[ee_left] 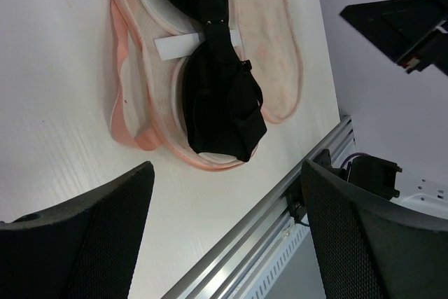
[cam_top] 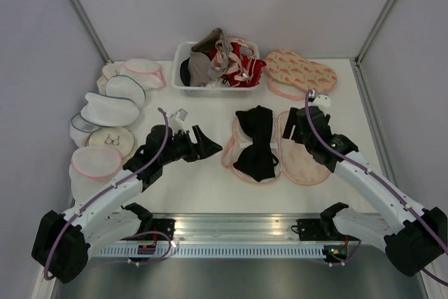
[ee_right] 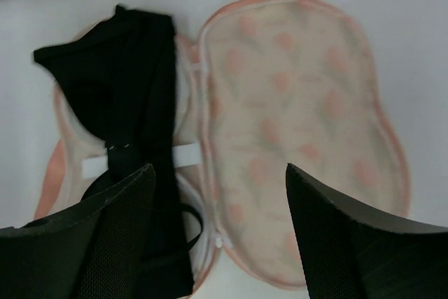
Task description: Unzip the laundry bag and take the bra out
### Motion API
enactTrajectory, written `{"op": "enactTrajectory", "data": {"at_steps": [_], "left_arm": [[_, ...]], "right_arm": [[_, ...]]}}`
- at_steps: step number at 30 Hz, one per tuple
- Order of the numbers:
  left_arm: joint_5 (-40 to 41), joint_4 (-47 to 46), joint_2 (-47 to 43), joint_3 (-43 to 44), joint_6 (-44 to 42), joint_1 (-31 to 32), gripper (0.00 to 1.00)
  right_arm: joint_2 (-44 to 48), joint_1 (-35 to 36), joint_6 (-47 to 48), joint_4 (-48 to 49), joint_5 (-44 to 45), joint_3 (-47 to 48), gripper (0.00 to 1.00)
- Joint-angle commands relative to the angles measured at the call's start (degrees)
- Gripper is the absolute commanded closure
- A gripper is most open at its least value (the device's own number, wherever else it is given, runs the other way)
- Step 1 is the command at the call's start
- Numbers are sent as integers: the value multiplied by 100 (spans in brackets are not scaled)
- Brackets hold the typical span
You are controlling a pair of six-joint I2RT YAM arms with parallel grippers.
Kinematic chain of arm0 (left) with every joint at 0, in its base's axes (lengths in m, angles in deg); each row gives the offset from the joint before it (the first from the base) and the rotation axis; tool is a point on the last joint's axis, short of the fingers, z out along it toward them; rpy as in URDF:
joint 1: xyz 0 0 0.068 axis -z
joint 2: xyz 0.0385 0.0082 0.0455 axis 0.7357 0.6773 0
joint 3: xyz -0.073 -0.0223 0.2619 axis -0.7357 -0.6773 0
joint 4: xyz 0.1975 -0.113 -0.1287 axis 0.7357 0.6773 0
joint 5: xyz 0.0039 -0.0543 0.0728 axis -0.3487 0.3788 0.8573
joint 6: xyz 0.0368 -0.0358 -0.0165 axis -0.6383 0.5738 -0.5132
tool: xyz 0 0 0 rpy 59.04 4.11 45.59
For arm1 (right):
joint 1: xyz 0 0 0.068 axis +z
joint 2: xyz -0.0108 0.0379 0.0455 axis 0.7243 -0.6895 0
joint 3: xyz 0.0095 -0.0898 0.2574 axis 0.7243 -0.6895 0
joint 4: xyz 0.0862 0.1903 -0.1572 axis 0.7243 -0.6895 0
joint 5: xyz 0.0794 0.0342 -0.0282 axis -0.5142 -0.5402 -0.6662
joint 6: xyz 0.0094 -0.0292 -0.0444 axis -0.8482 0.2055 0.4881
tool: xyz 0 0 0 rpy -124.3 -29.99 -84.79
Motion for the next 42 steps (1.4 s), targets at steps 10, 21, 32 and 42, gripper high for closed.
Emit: {"op": "enactTrajectory", "data": {"at_steps": [10, 21, 32, 42], "left_arm": [[406, 441, -1096, -361, -254, -24, 11], [511, 670, -1342, -493, -254, -33, 11], [546, 723, -1369, -607, -237, -33, 11], [590, 872, -1545, -581, -228, -33, 11]], "right_arm": [[-1506, -555, 163, 3882, -4308, -1190, 21], [-2921, -590, 356, 4210, -4231, -891, 25], [-3634, -599, 39, 5414, -5601, -917, 97], [-2484, -590, 57, 5054, -6005, -856, 100]]}}
